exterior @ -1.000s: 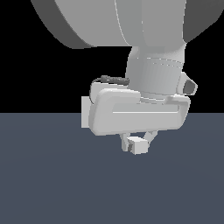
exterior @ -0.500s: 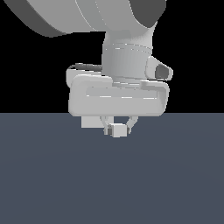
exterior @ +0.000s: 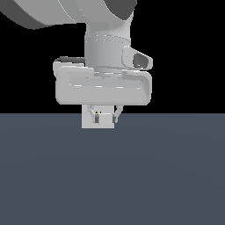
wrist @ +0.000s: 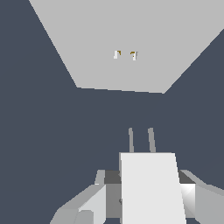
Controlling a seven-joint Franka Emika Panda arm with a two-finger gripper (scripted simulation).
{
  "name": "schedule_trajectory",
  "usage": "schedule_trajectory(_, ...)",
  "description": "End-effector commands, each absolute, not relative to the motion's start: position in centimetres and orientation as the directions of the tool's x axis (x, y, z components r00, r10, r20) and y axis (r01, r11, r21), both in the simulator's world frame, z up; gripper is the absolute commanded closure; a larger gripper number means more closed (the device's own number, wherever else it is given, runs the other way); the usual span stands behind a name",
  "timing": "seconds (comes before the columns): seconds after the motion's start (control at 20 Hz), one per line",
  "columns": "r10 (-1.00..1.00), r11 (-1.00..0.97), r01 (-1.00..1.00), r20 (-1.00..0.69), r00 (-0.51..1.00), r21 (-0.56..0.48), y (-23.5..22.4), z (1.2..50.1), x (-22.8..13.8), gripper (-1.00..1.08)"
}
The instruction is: Plug the charger into the wall socket.
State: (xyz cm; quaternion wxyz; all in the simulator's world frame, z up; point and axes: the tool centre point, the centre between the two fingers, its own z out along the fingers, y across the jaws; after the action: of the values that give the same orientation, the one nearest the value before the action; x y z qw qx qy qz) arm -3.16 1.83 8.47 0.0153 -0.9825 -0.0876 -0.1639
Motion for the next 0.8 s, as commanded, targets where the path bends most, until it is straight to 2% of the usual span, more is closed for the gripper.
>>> schedule_trajectory(0.0, 0.146, -0.988, 0.155, 0.324, 0.935, -0.001, 2.4, 8.9, -2.8, 1.08)
schedule_trajectory(0.75, 0.101, -0.994, 0.107, 0.321, 0.942, 0.000, 3.7, 10.0, -1.8, 1.08)
